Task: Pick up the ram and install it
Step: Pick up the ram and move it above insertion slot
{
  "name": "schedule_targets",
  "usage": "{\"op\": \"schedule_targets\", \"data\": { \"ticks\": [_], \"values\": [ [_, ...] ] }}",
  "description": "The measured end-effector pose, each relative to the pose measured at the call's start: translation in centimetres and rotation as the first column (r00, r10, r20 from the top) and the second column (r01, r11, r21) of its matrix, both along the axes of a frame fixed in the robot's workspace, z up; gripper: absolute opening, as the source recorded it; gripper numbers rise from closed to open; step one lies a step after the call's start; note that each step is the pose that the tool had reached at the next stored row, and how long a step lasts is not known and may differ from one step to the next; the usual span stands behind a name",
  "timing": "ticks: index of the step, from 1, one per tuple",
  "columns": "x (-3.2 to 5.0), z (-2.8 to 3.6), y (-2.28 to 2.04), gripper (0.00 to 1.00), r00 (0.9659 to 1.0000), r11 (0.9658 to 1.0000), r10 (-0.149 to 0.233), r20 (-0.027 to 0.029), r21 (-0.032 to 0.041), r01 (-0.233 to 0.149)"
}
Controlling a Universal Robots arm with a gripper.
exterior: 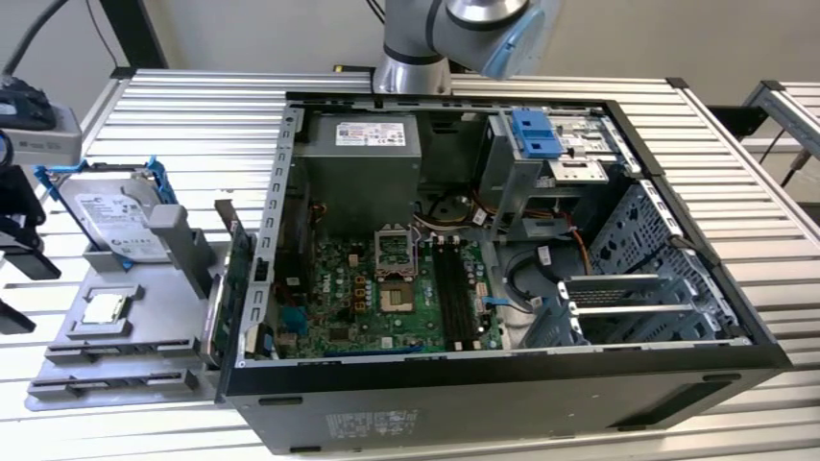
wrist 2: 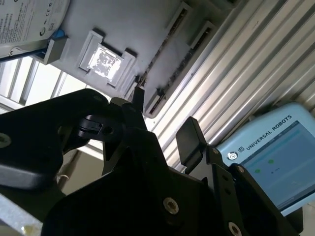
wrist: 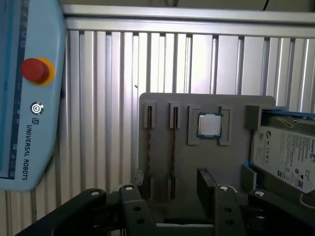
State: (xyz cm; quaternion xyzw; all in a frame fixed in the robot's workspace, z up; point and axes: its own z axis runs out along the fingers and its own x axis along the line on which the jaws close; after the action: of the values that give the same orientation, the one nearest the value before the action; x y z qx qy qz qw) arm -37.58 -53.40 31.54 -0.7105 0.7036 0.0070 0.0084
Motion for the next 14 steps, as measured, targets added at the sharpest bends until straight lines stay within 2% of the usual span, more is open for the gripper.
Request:
{"op": "schedule_targets", "data": {
  "ticks": [2, 5, 7, 10, 14],
  "values": [
    [0.01, -0.19, -0.01, 1.0, 1.0, 1.0, -0.005, 0.0, 0.0032, 0.005],
    [0.01, -0.52, -0.01, 1.0, 1.0, 1.0, -0.006, -0.0002, 0.0029, 0.006],
    [0.01, -0.73, 0.0, 1.0, 1.0, 1.0, -0.006, -0.0003, -0.0051, 0.006],
    [0.01, -1.04, 0.02, 1.0, 1.0, 0.9997, -0.006, 0.0001, -0.0222, 0.006],
    [0.0, -1.75, 0.02, 1.0, 1.0, 0.9996, -0.006, 0.0001, -0.0284, 0.006]
  ]
}}
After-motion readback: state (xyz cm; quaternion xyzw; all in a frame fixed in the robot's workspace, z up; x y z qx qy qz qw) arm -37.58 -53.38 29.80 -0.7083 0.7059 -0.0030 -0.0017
